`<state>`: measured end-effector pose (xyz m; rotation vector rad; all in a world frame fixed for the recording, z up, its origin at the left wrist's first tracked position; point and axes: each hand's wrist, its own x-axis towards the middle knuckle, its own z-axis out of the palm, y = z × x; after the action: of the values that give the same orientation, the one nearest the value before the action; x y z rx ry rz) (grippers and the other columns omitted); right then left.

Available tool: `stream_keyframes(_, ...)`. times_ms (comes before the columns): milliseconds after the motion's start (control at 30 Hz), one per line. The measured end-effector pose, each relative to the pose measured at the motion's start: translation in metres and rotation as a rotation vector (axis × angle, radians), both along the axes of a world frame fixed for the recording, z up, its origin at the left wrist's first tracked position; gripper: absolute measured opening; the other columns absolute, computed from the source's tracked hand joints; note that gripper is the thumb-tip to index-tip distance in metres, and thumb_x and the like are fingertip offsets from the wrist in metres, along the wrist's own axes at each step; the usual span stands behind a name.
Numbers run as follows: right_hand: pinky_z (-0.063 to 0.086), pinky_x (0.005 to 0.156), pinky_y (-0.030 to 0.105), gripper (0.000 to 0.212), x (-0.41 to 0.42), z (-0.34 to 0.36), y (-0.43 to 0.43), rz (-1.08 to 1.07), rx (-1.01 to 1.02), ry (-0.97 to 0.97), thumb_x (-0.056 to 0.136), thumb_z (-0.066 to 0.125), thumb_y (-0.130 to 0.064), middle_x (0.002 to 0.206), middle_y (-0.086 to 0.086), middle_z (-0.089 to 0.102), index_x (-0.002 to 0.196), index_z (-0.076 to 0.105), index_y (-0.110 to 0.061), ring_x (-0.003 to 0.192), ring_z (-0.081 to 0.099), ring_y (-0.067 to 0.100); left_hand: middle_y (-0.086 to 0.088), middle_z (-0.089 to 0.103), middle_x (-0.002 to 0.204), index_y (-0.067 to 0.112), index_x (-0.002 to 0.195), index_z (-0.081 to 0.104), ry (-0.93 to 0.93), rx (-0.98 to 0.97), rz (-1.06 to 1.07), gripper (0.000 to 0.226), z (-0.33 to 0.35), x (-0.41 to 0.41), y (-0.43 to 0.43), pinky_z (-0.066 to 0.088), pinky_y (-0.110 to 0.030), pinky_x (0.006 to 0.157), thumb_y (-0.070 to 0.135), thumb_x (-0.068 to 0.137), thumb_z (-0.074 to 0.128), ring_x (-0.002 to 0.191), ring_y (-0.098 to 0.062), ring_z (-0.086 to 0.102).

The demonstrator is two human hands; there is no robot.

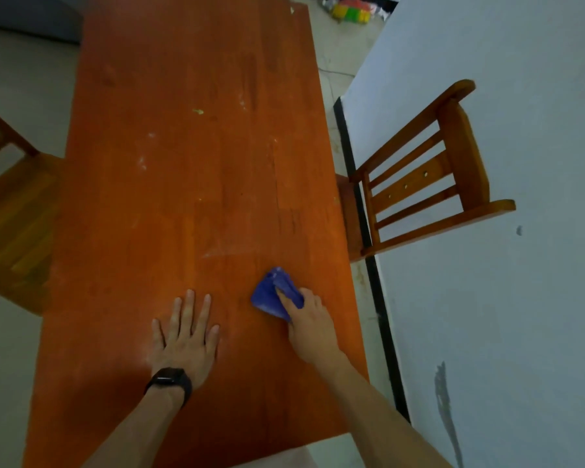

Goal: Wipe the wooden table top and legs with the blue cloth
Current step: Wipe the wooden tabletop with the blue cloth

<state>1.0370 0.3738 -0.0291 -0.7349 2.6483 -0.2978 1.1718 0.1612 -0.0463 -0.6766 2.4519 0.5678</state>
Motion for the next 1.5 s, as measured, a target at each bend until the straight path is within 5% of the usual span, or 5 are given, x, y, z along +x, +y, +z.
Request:
stream_keyframes(233, 0.045, 0.098, 0.048, 0.067, -0.059, 0.028, 0.039, -0.834, 0.132, 0.000, 0.099, 0.045, -0.024, 0.140, 0.026, 0.031, 0.157, 0.011, -0.021, 0.114, 0.050, 0.042, 0.008, -0.048, 0.148, 0.038, 0.143, -0.035, 0.035, 0.039, 0.011, 0.057, 0.008, 0.000, 0.000, -0.023, -0.051, 0.115, 0.052, 0.098, -0.004, 0.138, -0.014, -0.042)
stream_keyframes(667, 0.042, 0.093, 0.043, 0.071, 0.043, 0.010, -0.230, 0.324, -0.062, -0.041, 0.091, 0.055, -0.026, 0.140, 0.010, 0.034, 0.153, 0.021, -0.037, 0.113, 0.043, 0.031, 0.008, -0.035, 0.156, 0.041, 0.147, -0.020, 0.039, -0.103, 0.290, 0.075, -0.003, 0.035, -0.097, -0.016, -0.051, 0.115, 0.076, 0.080, -0.016, 0.143, -0.011, -0.033)
stream_keyframes(1000, 0.044, 0.099, 0.056, 0.072, -0.066, 0.014, -0.062, -0.665, 0.132, 0.037, 0.098, 0.049, -0.019, 0.138, 0.028, 0.031, 0.157, 0.009, -0.028, 0.114, 0.048, 0.045, 0.004, -0.045, 0.150, 0.042, 0.143, -0.034, 0.037, -0.068, 0.243, 0.067, 0.006, 0.032, -0.101, -0.037, -0.048, 0.102, 0.069, 0.094, 0.004, 0.140, -0.016, -0.040)
stream_keyframes(1333, 0.040, 0.090, 0.038, 0.066, 0.029, 0.006, -0.207, 0.306, 0.027, 0.046, 0.096, 0.048, -0.025, 0.136, 0.011, 0.038, 0.155, 0.019, -0.032, 0.111, 0.047, 0.029, 0.005, -0.041, 0.153, 0.043, 0.146, -0.028, 0.020, -0.059, 0.255, 0.069, 0.004, 0.031, -0.101, -0.031, -0.049, 0.106, 0.070, 0.093, 0.007, 0.141, -0.015, -0.036)
stream_keyframes(1500, 0.046, 0.087, 0.045, 0.072, -0.022, -0.002, -0.127, -0.181, 0.135, 0.098, 0.093, 0.052, -0.021, 0.127, 0.017, 0.046, 0.156, 0.018, -0.029, 0.103, 0.051, 0.034, 0.002, -0.049, 0.146, 0.042, 0.138, -0.039, -0.028, -0.040, 0.220, 0.068, 0.003, 0.028, -0.102, -0.022, -0.056, 0.112, 0.071, 0.091, 0.000, 0.138, -0.019, -0.040)
